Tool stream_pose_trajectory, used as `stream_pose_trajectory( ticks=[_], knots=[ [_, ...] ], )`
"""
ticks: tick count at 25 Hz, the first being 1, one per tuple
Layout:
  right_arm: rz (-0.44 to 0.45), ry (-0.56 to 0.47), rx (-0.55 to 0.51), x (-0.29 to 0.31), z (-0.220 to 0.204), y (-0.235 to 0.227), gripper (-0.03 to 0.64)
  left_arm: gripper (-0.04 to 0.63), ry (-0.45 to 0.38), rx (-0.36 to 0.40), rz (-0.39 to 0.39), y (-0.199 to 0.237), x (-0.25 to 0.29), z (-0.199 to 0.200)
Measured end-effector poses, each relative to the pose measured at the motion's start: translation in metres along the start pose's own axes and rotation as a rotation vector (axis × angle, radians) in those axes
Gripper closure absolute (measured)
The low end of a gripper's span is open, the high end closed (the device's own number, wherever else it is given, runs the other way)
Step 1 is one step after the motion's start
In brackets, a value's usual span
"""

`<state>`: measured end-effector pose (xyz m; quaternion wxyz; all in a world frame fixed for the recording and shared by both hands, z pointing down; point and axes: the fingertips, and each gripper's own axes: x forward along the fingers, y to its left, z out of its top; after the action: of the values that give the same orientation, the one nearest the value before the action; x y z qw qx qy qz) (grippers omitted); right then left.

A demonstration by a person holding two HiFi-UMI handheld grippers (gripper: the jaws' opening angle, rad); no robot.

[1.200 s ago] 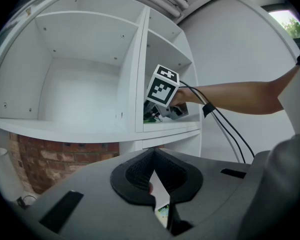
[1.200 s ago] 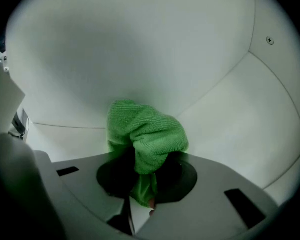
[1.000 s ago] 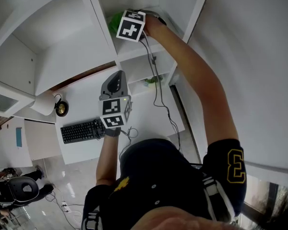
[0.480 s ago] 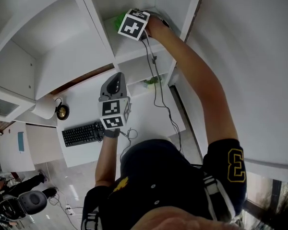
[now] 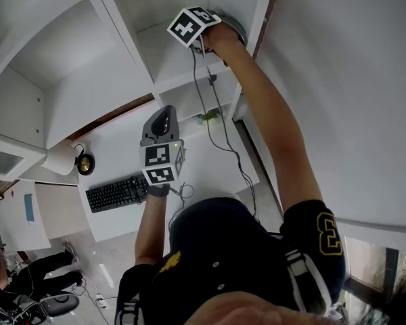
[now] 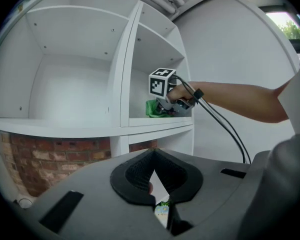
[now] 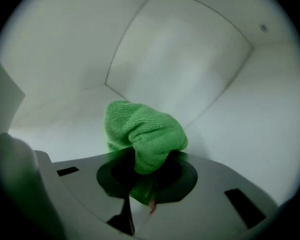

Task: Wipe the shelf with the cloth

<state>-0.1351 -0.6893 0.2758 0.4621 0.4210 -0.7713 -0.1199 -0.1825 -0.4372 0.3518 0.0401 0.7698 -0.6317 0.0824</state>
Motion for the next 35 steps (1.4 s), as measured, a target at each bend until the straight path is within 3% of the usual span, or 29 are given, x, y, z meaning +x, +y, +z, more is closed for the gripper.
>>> stream_pose_trajectory(
  ticks=[2,4,20,25,30,35],
  knots=[
    [0.023,0.008,0.122,-0.001,-0.006,-0.006,0.558,0.577,0.003,0.001,-0.006,-0.002,0.001,-0.002],
    [0.03,-0.009,0.161,-0.002,-0.005,-0.007,0.558,0.577,0.006,-0.003,-0.005,0.0,0.001,-0.005],
    [0.012,-0.054,0.169,-0.004,-0.004,-0.006,0.558,0.577,0.019,-0.049,0.007,0.006,0.002,-0.019],
    [0.041,-0.072,0.222,-0.003,-0.002,-0.004,0.558,0.577,0.019,-0.058,0.019,0.01,-0.005,-0.022],
    [0.057,-0.087,0.065,-0.018,0.007,0.003,0.555,0.577,0.012,-0.059,0.024,0.013,-0.013,-0.02],
    [0.236,-0.307,-0.052,-0.07,0.043,0.043,0.555,0.577,0.013,-0.078,0.059,0.026,-0.022,-0.024]
  ],
)
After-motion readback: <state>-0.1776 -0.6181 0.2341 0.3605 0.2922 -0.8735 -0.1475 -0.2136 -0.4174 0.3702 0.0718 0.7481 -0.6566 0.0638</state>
